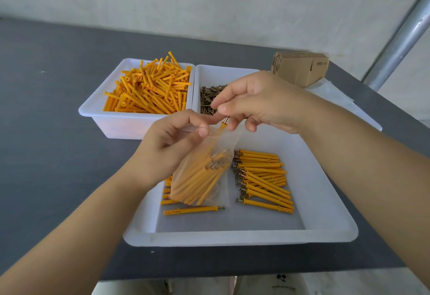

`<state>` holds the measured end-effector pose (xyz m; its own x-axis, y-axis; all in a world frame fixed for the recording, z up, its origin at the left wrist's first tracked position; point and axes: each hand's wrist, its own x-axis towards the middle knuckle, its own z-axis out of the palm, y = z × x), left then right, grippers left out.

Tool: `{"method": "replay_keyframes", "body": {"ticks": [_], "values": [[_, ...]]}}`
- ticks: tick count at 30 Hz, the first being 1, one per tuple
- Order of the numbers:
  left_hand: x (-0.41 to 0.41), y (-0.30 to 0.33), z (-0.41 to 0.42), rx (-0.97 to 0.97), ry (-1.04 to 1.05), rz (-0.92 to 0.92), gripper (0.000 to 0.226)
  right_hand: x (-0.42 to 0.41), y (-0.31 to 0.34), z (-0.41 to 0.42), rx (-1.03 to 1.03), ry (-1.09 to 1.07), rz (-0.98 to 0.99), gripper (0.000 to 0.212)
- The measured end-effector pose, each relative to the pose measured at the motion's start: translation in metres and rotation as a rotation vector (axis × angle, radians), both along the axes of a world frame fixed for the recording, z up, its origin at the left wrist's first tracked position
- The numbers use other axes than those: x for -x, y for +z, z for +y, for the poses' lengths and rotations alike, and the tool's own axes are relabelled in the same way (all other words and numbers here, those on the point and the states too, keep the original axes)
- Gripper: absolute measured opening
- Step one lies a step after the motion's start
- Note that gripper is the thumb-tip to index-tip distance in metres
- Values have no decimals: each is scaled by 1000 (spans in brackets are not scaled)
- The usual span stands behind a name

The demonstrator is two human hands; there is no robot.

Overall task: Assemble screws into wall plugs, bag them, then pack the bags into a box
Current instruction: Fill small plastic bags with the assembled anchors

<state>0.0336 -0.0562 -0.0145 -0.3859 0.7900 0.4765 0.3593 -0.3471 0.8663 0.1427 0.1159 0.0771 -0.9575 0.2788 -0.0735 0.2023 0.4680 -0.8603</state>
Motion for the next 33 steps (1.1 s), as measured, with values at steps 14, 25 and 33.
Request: {"method": "replay_keyframes", "body": {"ticks": [14,25,33], "values": [[4,-2,0,5,51,-22,14,-11,-3,-14,-259,-31,97,32],[-19,30,12,-33,-155,-274,6,-32,24,-11,-301,27,123,11],[-40,10,14,222,-127,-372,11,-30,-7,-4,-609,45,-132,12]]}}
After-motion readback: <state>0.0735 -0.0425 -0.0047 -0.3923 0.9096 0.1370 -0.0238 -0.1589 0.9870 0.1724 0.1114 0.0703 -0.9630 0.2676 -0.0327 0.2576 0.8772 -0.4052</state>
